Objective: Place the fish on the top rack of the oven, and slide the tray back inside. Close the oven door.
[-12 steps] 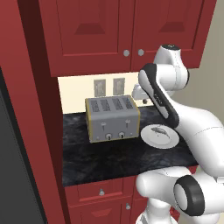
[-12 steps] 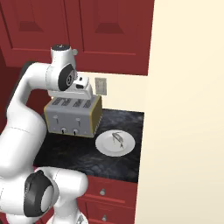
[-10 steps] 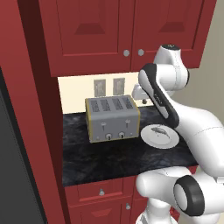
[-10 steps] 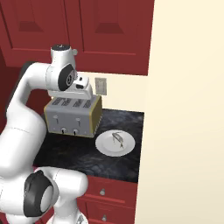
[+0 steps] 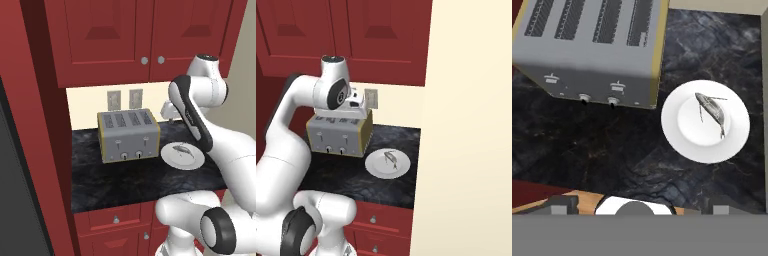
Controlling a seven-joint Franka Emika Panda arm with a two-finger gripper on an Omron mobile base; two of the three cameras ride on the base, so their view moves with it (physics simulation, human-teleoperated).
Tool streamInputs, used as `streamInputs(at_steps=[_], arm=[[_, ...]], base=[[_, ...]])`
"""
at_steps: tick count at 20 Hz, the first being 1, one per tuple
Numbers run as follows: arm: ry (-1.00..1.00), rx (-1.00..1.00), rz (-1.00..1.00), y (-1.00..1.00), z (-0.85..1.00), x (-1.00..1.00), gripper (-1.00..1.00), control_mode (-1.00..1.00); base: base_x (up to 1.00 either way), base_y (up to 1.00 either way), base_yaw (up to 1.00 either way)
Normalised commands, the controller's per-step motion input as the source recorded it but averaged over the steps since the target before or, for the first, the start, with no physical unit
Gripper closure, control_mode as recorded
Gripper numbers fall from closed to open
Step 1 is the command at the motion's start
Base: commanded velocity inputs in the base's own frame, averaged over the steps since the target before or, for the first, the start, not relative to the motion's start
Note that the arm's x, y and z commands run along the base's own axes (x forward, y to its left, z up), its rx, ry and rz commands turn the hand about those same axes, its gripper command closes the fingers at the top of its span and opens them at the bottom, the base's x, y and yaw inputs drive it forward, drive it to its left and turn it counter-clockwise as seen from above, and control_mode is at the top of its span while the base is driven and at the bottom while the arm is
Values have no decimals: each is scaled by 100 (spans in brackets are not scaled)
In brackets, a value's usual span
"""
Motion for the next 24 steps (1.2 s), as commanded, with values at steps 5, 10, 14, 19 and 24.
streamInputs(at_steps=[5, 10, 14, 19, 24], arm=[[0, -2, 18, -25, -19, -7, -100, -100], [2, -7, 20, -30, -41, 0, -100, -100], [1, -6, 17, -42, -53, 6, -100, -100], [0, 0, 10, -36, -58, 12, -100, -100], [6, -6, 4, -2, -55, 33, -100, -100]], base=[[0, 0, 0], [0, 0, 0], [0, 0, 0], [0, 0, 0], [0, 0, 0]])
